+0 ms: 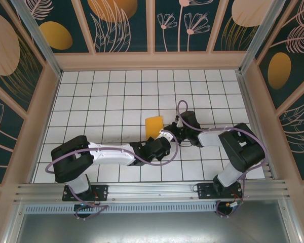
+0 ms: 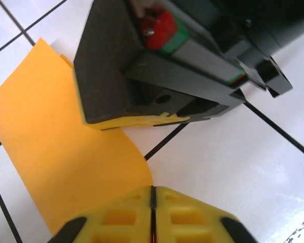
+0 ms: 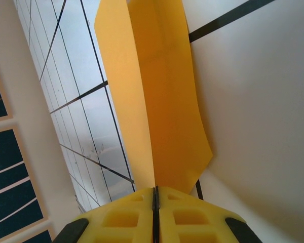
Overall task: Fold a paper plane with a square sheet of paper (pick it up from the middle)
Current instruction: Third fold the triangle at the center of the table.
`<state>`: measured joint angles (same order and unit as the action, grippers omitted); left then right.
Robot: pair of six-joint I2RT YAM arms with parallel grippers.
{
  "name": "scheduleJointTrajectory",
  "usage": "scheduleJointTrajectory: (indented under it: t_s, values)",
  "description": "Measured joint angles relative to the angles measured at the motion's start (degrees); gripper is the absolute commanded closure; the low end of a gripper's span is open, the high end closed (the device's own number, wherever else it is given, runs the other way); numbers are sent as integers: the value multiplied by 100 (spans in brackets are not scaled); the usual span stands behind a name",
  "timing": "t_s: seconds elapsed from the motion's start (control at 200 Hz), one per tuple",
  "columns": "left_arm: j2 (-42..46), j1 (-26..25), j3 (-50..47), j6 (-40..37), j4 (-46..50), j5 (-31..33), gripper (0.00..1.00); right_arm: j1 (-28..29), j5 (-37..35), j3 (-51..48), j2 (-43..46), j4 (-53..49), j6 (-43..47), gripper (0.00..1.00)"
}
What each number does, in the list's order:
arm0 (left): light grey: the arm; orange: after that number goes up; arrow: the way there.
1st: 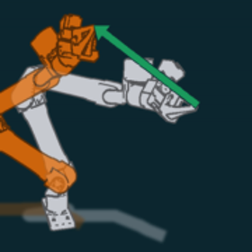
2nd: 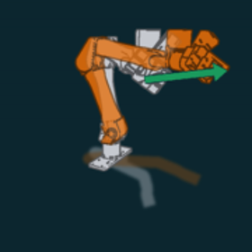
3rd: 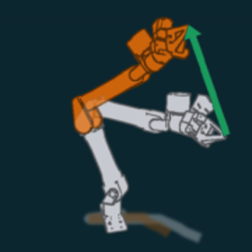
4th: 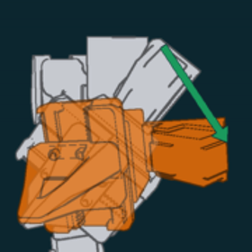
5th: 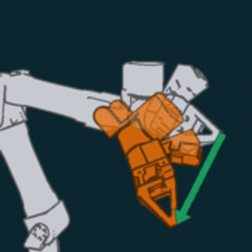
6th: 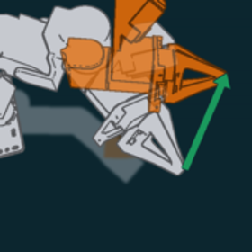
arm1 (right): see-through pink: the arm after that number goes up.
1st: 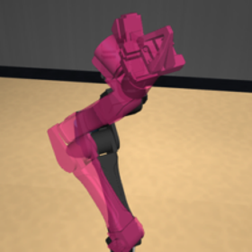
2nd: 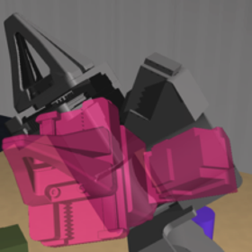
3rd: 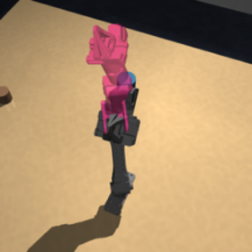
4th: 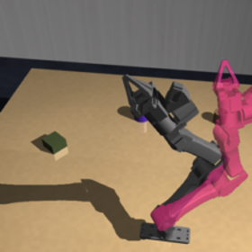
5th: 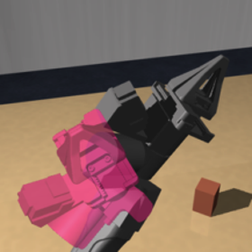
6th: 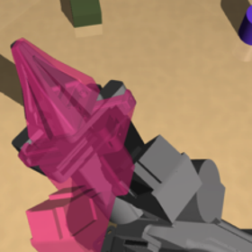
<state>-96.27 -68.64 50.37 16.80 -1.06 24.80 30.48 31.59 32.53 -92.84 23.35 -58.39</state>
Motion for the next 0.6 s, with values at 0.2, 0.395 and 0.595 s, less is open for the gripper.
scheduleJointTrajectory:
  t_s: [0.2, 0.395, 0.595]
  values:
    - [61, 0, -7, -7, 0, 13, 100, -2, 0, 7, 0, -52, 24, 90]
    - [219, 0, -33, -9, -7, -70, 100, -11, 7, 87, 7, -151, 179, 72]
    - [271, 160, -109, 20, -70, -557, 100, -177, -437, 118, 599, -868, 540, 67]
